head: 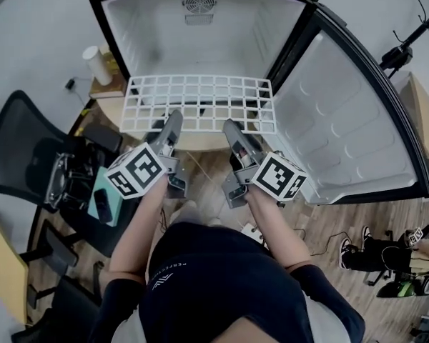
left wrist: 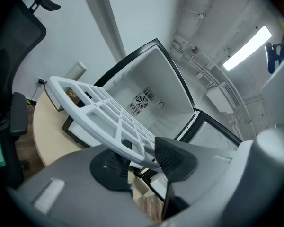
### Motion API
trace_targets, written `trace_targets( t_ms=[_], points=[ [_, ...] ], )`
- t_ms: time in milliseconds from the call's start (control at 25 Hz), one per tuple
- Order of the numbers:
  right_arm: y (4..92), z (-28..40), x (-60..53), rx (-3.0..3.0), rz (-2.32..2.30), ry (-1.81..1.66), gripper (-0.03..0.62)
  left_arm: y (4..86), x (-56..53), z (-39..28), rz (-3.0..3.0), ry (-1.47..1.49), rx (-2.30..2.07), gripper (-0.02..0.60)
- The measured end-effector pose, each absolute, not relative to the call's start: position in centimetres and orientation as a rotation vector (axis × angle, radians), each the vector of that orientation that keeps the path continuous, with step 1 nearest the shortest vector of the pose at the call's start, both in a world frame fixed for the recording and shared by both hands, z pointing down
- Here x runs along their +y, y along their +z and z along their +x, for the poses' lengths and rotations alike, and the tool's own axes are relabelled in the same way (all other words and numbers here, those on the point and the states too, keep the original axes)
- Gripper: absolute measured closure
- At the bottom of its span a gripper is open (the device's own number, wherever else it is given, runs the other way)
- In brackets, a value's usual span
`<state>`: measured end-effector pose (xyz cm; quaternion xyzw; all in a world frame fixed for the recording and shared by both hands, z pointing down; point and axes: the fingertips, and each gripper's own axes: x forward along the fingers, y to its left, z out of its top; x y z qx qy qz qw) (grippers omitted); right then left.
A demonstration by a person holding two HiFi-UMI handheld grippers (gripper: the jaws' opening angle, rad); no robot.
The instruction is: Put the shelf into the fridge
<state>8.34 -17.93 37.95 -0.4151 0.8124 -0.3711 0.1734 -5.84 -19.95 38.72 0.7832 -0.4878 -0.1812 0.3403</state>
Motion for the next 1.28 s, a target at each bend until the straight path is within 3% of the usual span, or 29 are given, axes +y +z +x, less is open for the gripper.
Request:
trace_targets(
  t_ms=[1280],
  points=[
    [37.9, 8.7, -22.9, 2.289, -1.144, -1.109, 0.474, 38.9, -24.1, -5.4, 2.005, -0.451, -1.273, 0.419]
  ],
)
